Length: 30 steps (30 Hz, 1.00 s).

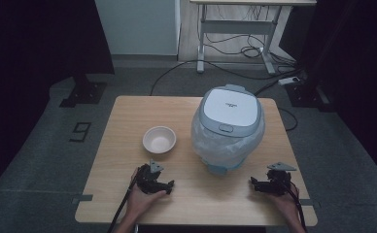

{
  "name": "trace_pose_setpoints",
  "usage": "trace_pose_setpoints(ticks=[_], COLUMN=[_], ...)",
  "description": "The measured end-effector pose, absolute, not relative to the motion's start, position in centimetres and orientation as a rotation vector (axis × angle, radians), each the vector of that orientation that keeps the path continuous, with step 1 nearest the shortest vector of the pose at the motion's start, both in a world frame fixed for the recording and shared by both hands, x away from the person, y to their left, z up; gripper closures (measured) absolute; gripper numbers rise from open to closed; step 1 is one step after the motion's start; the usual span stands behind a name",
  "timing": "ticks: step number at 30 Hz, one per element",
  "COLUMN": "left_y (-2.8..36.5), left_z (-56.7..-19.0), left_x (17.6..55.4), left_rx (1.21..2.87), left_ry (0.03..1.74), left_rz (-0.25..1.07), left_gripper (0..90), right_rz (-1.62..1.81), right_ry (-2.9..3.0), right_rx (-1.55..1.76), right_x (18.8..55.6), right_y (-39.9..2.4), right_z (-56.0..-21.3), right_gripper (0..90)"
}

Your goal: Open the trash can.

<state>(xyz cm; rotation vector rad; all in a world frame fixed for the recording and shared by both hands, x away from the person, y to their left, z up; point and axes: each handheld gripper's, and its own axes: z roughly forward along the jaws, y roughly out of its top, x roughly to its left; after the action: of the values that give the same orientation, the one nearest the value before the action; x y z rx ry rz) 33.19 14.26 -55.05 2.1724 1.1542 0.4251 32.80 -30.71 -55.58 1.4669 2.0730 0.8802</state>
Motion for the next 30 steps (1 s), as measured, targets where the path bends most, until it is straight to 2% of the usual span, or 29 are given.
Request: trace_pose_setpoints(ticks=[4,10,21,22,28,30], left_y=[14.3,14.3,14.3,14.3,14.3,14.3], left_z=[-55.1,-55.0,-55.0,-55.0,-55.0,-55.0], left_x=[33.3,33.3,33.4,33.4,33.4,33.4], left_rx=[2.174,2.174,2.173,2.174,2.175,2.176], left_ry=[1.150,1.151,1.149,1.147,1.145,1.145], left_rz=[0.423,0.425,0.424,0.424,0.423,0.423], left_gripper=[1.4,1.8,2.1,2.1,2.0,2.0], right_rz=[0.881,0.902,0.912,0.914,0.961,1.018], right_ry=[2.072,2.049,2.028,2.033,2.029,2.015], right_rx=[1.467,1.462,1.461,1.456,1.439,1.429], right_x=[32.7,32.4,32.1,32.1,31.7,31.1], right_y=[-30.7,-30.8,-31.0,-31.2,-31.8,-32.2], right_z=[-55.6,-55.5,-55.4,-55.3,-54.7,-53.8], right_gripper=[3.6,13.4,22.3,25.5,30.9,37.2])
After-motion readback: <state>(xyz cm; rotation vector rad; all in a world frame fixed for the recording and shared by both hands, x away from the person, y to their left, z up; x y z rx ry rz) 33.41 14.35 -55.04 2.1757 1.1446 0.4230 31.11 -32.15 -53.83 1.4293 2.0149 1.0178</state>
